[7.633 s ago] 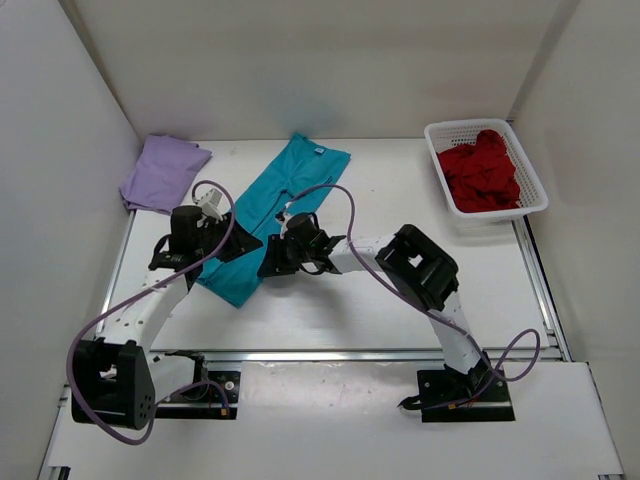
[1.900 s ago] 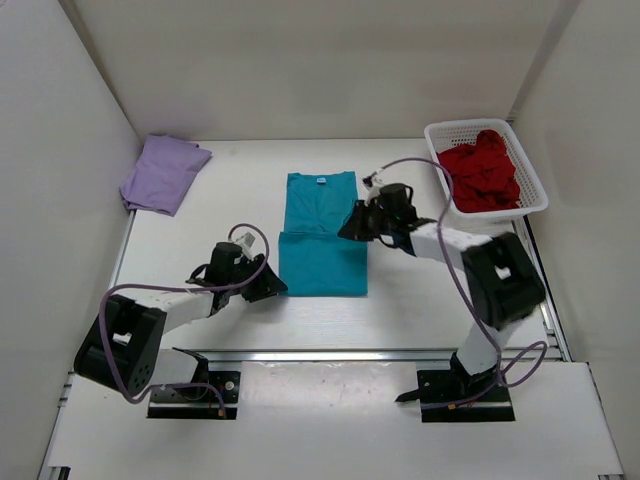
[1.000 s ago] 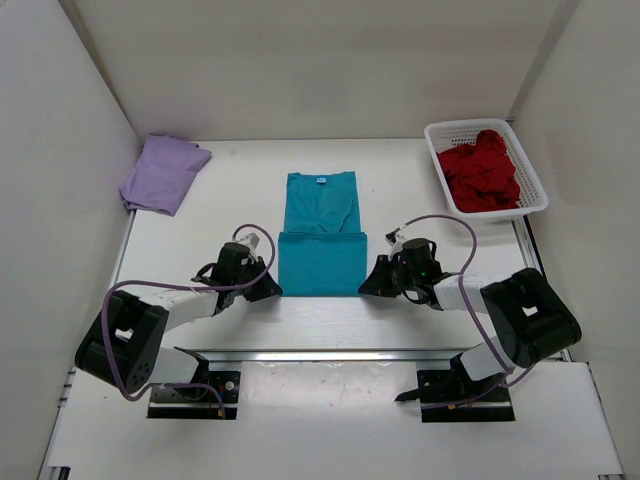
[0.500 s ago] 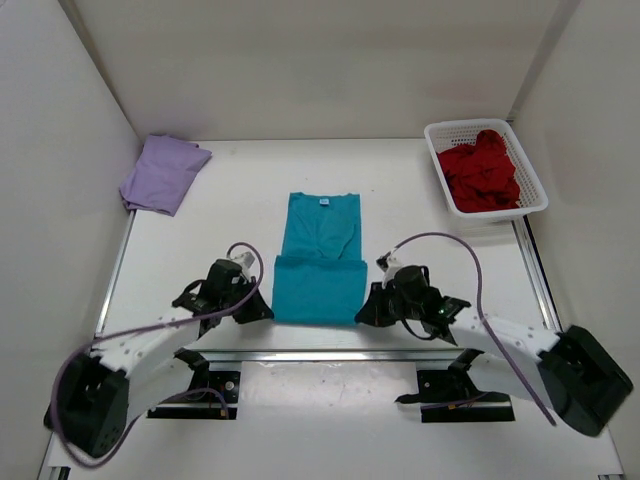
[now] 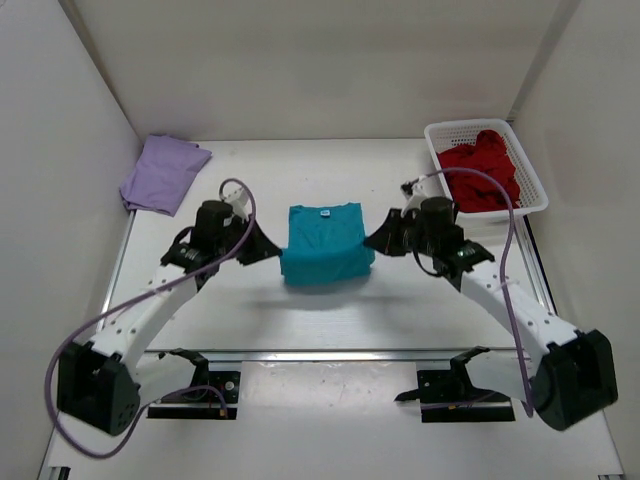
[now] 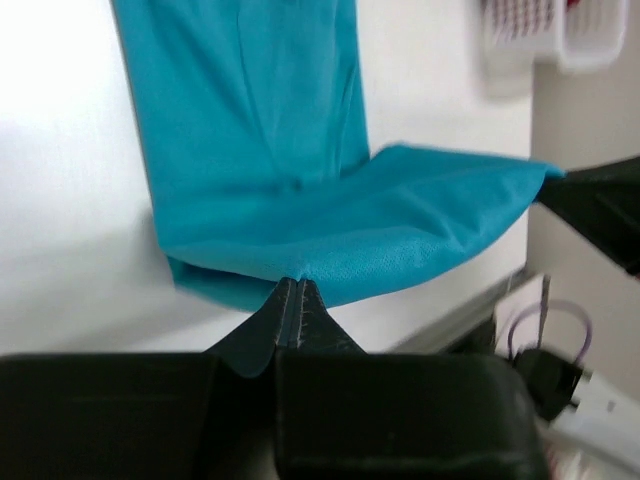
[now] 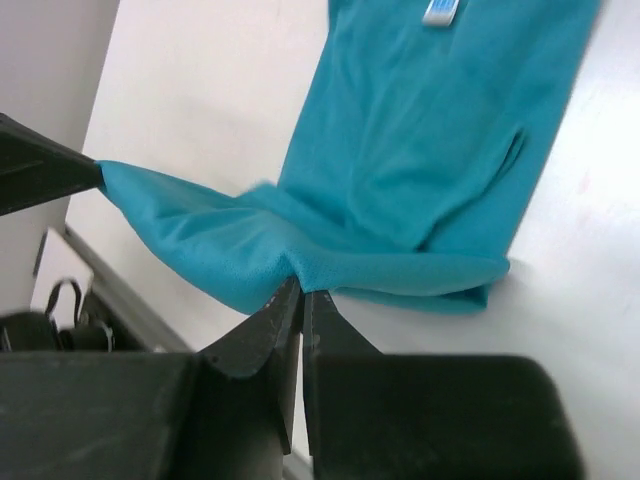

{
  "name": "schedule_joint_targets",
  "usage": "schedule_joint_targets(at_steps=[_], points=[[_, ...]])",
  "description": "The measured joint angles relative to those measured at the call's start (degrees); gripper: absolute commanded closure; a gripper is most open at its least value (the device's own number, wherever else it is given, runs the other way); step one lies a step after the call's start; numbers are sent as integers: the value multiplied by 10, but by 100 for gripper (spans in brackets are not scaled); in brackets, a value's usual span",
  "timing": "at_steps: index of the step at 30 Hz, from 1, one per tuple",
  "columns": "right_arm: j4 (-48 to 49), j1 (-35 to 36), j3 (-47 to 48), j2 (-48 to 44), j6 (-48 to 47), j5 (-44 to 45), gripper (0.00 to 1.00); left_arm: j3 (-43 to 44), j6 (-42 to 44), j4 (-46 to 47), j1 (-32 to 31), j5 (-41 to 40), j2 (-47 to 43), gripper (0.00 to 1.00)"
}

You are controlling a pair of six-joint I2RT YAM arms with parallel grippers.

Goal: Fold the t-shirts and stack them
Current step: Fold the long partially folded tshirt into a neat square, then smooth out wrinkles on the folded tshirt

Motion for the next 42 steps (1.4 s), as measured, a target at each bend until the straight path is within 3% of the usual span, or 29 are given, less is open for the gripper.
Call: schedule_joint_targets(at_steps=[10,15,17,18,20,21,24,26,28,30,34,38,42], points=[[25,-107,241,296,-33,-92,100,198,-26,121,76,-6,286,99],[15,-128,386,464,-36,-122,98,279,-36,143,96,-15,437,82],[-1,-128,451,532,-40,-126,87,301,-42,146,103,-17,489,66],[-13,-128,481,561,-42,-126,82,313,-45,146,106,-17,515,62],[-32,-129,539,615,-42,-127,59,334,-56,146,115,-17,560,51],[-42,-130,562,635,-42,-126,54,342,-60,144,119,-16,577,42],[-73,-127,605,660,-53,-119,49,350,-76,146,134,-14,594,47],[-90,-123,611,652,-67,-103,53,342,-83,157,139,-19,577,50],[-82,-118,584,622,-79,-82,67,321,-87,176,140,-24,542,51],[-62,-113,515,566,-83,-69,83,289,-90,198,125,-29,492,51],[2,-108,373,465,-70,-83,92,233,-92,264,49,-35,424,53],[31,-108,389,504,-68,-120,96,214,-99,311,-16,-19,455,56],[53,-115,463,615,-51,-159,99,164,-116,331,-7,-13,504,55]])
